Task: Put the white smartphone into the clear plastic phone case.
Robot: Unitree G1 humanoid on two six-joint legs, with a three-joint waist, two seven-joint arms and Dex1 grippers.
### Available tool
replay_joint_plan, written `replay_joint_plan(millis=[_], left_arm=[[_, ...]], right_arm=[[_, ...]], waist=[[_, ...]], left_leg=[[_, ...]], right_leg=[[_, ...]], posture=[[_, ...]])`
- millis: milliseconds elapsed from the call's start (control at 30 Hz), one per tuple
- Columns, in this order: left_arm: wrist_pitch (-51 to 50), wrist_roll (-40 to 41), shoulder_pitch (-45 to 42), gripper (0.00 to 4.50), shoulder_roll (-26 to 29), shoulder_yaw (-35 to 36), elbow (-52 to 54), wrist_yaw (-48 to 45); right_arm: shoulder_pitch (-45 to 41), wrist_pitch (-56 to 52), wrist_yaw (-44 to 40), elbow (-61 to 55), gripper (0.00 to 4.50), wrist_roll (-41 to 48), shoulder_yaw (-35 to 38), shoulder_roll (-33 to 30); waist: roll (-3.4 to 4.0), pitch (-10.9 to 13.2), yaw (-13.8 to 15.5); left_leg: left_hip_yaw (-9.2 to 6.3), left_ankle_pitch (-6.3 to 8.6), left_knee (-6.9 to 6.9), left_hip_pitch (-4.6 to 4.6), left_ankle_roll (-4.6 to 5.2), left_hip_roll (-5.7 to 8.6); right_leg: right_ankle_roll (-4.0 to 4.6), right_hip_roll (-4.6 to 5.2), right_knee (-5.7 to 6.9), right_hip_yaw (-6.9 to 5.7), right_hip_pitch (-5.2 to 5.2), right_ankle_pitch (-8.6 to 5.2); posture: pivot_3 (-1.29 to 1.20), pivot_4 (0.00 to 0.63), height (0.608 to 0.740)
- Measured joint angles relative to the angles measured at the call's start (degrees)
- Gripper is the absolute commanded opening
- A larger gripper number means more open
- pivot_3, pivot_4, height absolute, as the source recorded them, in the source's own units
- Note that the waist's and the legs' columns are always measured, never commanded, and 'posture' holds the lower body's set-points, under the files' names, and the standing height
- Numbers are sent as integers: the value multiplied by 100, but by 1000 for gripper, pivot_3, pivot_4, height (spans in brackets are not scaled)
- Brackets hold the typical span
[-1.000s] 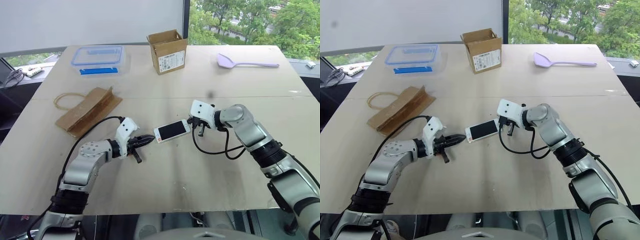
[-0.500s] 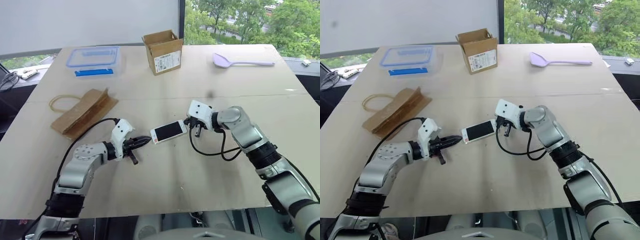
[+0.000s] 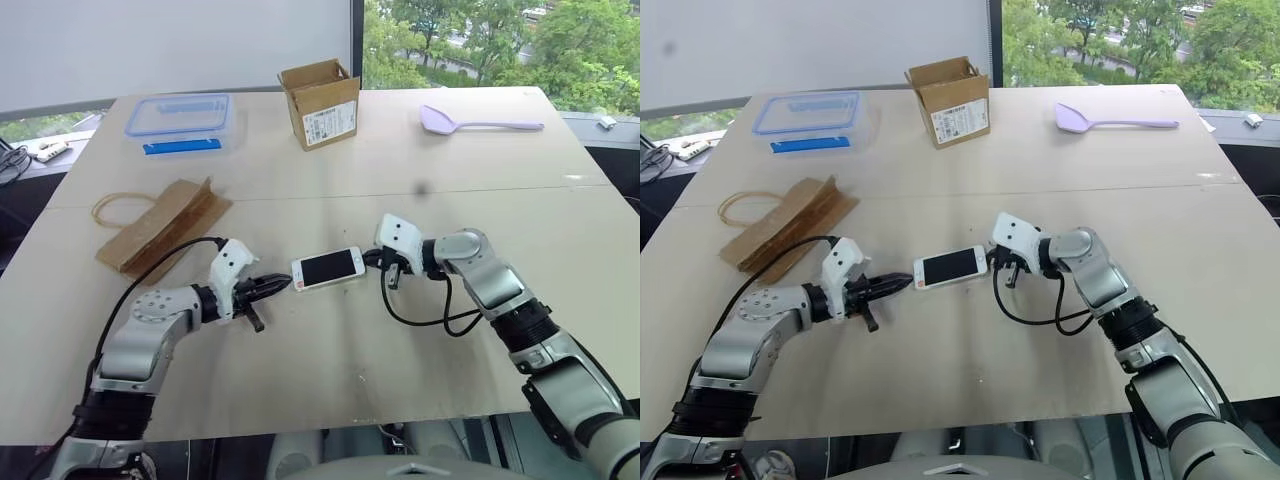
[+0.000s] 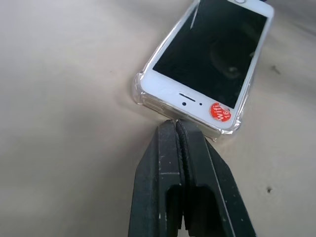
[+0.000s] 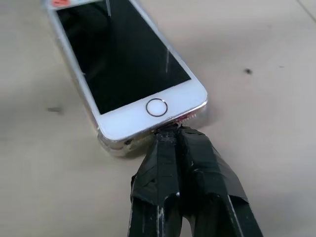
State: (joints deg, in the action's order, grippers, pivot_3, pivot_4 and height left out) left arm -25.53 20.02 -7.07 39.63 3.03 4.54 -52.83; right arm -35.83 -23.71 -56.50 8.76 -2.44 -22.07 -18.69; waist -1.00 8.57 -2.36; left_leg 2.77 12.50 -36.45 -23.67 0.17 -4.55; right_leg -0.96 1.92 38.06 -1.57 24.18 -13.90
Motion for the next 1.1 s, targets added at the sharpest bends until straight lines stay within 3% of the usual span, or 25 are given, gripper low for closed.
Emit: replay_joint_plan(millis=[300, 633, 867, 1100], left_arm=[[-66, 27, -7, 40, 50, -10, 21, -129], [-6, 59, -117, 40, 69, -87, -25, -356], [-201, 630, -643, 40, -88, -67, 252, -731], [-114, 255, -751, 40, -369, -768, -198, -709]], right_arm=[[508, -719, -420, -1287, 0, 303, -65, -425], [818, -804, 131, -1507, 0, 278, 301, -1086], [953, -1294, 367, -1920, 0, 789, 862, -1101], [981, -1722, 546, -2338, 0, 1218, 902, -820]], waist=[[0, 0, 35], [-9, 6, 178], [-12, 8, 178], [-14, 10, 166]], left_leg=[[1, 0, 0, -4, 0, 1], [0, 0, -4, -8, -1, 7], [4, 0, -5, -13, -1, 9], [-7, 0, -5, -8, 0, 7]], right_leg=[[0, 2, -4, -2, 0, 0], [1, 8, -8, -5, 0, -1], [-2, 8, -12, 0, -1, 0], [-2, 1, -3, -5, -1, 0]], posture=[[0, 150, 740], [0, 150, 740], [0, 150, 740], [0, 150, 740]])
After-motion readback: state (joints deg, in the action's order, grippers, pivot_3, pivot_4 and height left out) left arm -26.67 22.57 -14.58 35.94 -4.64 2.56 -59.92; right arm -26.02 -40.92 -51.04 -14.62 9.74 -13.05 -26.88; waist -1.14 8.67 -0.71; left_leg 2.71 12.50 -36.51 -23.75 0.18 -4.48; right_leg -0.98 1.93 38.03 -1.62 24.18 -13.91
